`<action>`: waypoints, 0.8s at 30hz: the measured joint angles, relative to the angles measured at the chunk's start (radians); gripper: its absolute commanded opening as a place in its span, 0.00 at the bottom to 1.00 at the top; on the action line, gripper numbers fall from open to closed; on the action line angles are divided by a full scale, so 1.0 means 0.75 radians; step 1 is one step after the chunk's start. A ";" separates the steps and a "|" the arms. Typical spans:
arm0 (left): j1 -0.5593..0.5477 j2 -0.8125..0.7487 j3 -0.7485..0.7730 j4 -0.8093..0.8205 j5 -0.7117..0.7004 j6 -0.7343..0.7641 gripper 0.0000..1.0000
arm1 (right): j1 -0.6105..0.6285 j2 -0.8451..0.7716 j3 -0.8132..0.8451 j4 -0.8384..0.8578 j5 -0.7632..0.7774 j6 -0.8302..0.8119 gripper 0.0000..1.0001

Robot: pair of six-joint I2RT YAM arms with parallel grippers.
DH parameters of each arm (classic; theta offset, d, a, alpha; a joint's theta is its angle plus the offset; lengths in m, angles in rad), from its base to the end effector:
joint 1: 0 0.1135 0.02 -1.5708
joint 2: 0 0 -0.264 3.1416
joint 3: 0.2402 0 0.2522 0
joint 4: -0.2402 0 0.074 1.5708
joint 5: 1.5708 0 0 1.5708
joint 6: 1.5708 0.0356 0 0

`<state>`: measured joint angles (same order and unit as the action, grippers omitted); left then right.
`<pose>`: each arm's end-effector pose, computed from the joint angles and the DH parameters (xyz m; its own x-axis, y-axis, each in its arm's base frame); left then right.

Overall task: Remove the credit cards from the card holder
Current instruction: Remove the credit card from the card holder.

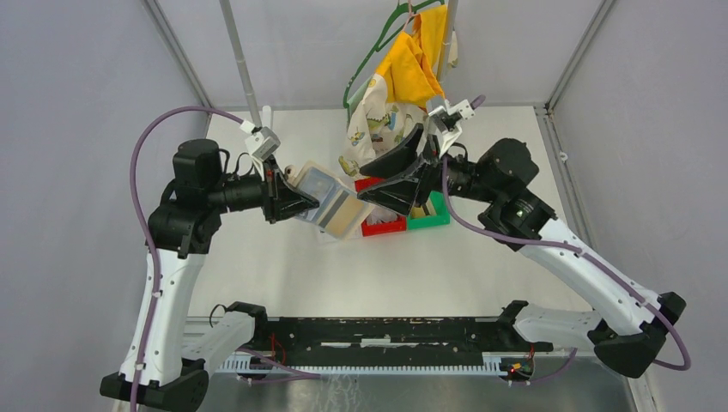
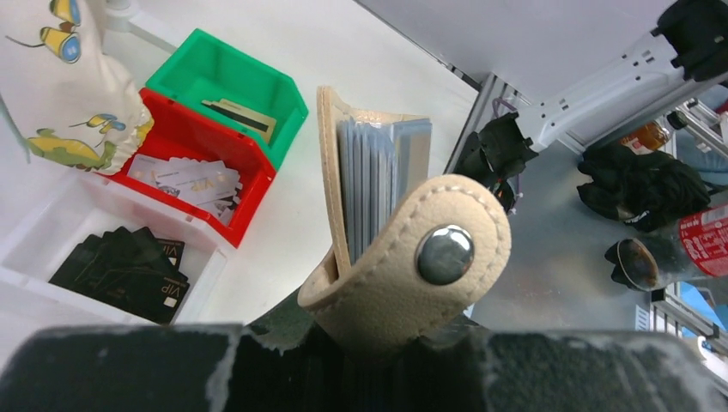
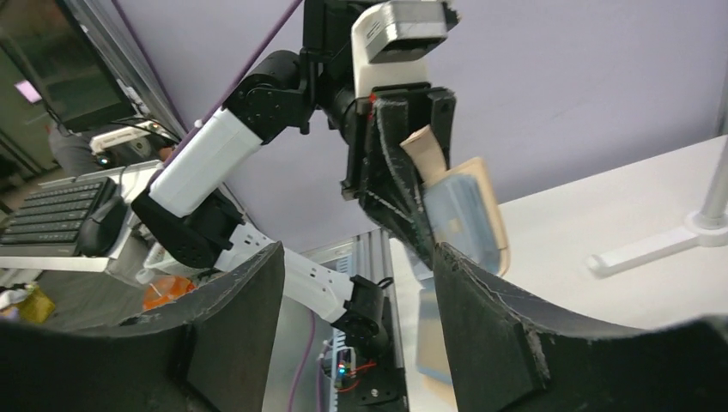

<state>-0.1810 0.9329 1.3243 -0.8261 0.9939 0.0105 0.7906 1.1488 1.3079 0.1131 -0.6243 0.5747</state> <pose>0.1432 -0.0565 0.4352 -0.4053 0.0800 -0.9107 0.8503 0.3988 -0.3434 0.1564 0.1876 0.4800 -0.3700 0.2531 -0.8939 -0.9193 0.0393 0.3917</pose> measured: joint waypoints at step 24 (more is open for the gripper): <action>0.006 0.022 -0.004 0.126 0.095 -0.164 0.05 | 0.117 0.204 -0.242 0.381 -0.006 0.311 0.63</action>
<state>-0.1768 0.9497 1.3212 -0.7315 1.0653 -0.1123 0.8783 1.3022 1.1267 0.3988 -0.6285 0.8082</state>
